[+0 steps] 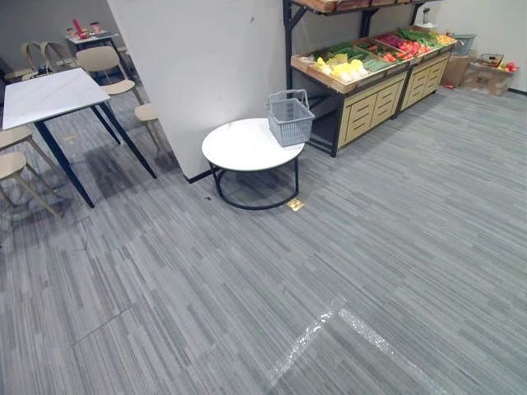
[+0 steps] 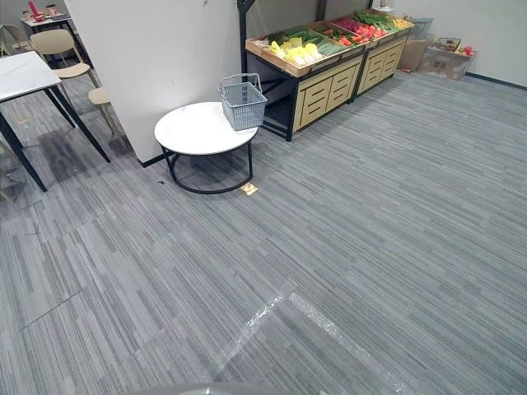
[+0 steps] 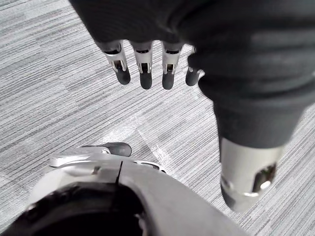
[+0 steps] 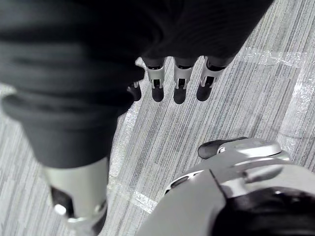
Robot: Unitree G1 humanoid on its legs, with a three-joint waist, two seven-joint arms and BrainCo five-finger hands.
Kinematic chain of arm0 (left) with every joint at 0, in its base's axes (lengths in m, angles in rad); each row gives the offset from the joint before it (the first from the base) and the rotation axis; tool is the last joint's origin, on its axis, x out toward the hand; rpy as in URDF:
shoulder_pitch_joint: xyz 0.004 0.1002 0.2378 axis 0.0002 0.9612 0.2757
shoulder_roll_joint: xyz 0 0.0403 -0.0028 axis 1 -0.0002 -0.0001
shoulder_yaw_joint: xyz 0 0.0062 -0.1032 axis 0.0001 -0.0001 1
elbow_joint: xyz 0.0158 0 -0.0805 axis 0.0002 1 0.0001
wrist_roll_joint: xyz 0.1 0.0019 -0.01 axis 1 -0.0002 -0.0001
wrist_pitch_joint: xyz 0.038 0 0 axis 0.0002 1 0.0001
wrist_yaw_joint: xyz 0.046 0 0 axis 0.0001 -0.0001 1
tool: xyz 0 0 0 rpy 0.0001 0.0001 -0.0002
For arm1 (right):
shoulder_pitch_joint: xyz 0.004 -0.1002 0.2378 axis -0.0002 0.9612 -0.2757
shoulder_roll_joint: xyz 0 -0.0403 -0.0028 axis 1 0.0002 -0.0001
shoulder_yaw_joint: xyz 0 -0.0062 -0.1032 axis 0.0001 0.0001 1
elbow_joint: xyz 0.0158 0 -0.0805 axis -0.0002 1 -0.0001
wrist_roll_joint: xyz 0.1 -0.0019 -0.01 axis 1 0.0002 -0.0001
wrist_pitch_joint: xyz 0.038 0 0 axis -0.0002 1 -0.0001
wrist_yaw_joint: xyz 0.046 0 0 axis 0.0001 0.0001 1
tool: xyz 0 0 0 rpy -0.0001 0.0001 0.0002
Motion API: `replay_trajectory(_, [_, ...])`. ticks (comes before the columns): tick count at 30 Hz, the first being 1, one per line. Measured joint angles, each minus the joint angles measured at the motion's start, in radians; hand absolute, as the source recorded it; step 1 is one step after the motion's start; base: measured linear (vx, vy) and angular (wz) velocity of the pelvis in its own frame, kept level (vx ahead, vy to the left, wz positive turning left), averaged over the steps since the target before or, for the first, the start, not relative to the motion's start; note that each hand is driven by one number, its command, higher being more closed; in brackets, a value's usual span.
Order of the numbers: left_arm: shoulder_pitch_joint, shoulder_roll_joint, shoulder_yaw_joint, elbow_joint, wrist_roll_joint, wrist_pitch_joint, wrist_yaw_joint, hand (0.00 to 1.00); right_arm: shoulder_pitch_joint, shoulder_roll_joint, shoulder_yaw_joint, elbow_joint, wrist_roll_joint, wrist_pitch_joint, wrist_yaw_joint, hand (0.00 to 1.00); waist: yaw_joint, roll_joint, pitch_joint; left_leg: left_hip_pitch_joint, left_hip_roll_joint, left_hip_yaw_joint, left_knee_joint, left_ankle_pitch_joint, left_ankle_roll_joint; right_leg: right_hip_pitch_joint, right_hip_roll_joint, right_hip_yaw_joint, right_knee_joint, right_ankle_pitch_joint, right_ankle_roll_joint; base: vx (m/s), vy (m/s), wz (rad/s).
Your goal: Pick vegetable in the basket
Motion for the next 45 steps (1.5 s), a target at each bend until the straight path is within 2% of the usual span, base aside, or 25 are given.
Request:
replay_trajectory(7, [-0.009,0.002,-0.002,0.000,0.002,-0.007,-0.008,0.00,-0.029,0.005,-0.013,0.000,-0.001,-0.010,0.001,0.00,-0.001,-0.002,0.024,0.022,0.005,0.024,-0.005,-0.015,-0.024,0.026,0.008,-0.002,-0.026,0.001,0.004,0.04,-0.026,-0.06])
replay_trajectory(12, [-0.017,0.002,-0.003,-0.001,0.005,-0.008,-0.010,0.00,-0.044,0.006,-0.020,0.000,-0.002,-0.010,0.002,0.00,-0.001,0.003,0.042,0.035,0.008,0.026,-0.009,-0.015,-0.025,0.035,0.011,-0.003,-0.025,-0.005,0.013,-0.01,-0.027,-0.01])
replay_trajectory(13, [-0.017,0.002,-0.003,-0.001,0.005,-0.007,-0.010,0.00,-0.044,0.006,-0.021,0.000,-0.002,-0.010,0.002,0.00,0.000,-0.002,0.045,0.036,0.008,0.026,-0.009,-0.015,-0.025,0.037,0.011,-0.003,-0.025,-0.007,0.016,-0.03,-0.029,-0.01])
replay_trajectory(45, [-0.019,0.005,-0.001,-0.001,0.005,-0.008,-0.009,0.00,-0.045,0.011,-0.020,0.000,0.043,-0.010,0.003,0.00,-0.001,-0.010,0.054,0.035,0.009,0.032,-0.016,-0.016,-0.026,0.042,0.013,-0.006,-0.043,-0.004,0.012,0.00,-0.002,0.00])
